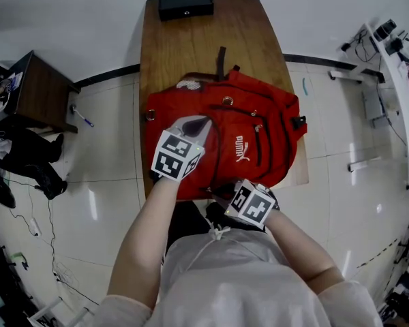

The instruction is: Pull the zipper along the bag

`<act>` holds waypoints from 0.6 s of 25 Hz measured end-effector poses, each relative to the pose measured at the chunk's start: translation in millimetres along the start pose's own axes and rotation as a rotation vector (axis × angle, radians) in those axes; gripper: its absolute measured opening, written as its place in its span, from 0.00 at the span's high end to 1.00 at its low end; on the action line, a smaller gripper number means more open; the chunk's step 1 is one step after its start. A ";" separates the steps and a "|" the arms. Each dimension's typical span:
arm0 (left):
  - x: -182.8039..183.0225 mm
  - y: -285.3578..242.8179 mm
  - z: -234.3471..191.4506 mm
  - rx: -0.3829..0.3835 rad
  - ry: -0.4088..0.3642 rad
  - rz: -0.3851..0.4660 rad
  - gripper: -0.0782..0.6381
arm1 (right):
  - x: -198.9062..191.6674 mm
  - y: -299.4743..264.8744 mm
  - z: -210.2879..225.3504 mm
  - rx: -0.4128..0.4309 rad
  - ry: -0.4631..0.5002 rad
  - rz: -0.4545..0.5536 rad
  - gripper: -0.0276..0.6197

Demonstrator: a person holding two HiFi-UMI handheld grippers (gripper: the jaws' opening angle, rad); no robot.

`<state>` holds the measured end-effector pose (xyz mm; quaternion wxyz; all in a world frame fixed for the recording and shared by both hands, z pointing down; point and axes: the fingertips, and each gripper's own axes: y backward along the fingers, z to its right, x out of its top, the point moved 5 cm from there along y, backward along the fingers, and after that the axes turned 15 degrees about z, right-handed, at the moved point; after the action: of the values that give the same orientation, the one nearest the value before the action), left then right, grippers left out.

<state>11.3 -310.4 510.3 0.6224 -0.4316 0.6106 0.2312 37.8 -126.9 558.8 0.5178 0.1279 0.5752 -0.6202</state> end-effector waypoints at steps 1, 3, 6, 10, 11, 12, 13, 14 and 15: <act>0.4 0.2 -0.2 -0.002 0.002 -0.003 0.88 | -0.5 1.2 1.7 -0.007 -0.003 0.011 0.94; 2.0 1.3 1.0 -0.011 0.004 -0.003 0.88 | -2.3 4.2 5.3 -0.037 -0.016 0.041 0.94; 13.4 7.3 10.3 -0.050 0.013 0.043 0.88 | -5.5 10.4 10.8 -0.101 -0.040 0.085 0.93; 46.6 28.7 28.8 -0.070 -0.012 0.164 0.88 | -1.9 30.6 25.5 -0.167 -0.088 0.180 0.83; 52.8 36.4 33.8 -0.068 -0.018 0.187 0.88 | 2.0 37.9 29.9 -0.178 -0.099 0.215 0.82; 57.4 44.6 38.5 -0.062 -0.023 0.206 0.88 | 8.1 46.2 34.0 -0.189 -0.103 0.259 0.79; 60.6 53.4 43.2 -0.052 -0.025 0.223 0.88 | 16.3 55.3 37.3 -0.202 -0.099 0.310 0.79; 63.0 62.8 47.7 -0.039 -0.026 0.239 0.88 | 25.9 65.3 40.0 -0.222 -0.088 0.364 0.79; 65.1 72.7 52.0 -0.023 -0.027 0.255 0.88 | 36.4 75.9 41.9 -0.249 -0.072 0.417 0.81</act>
<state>-9.2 -245.5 423.2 0.5912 -0.3543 0.6493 0.3214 100.4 -165.3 500.1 0.6666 0.1569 0.5896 -0.4283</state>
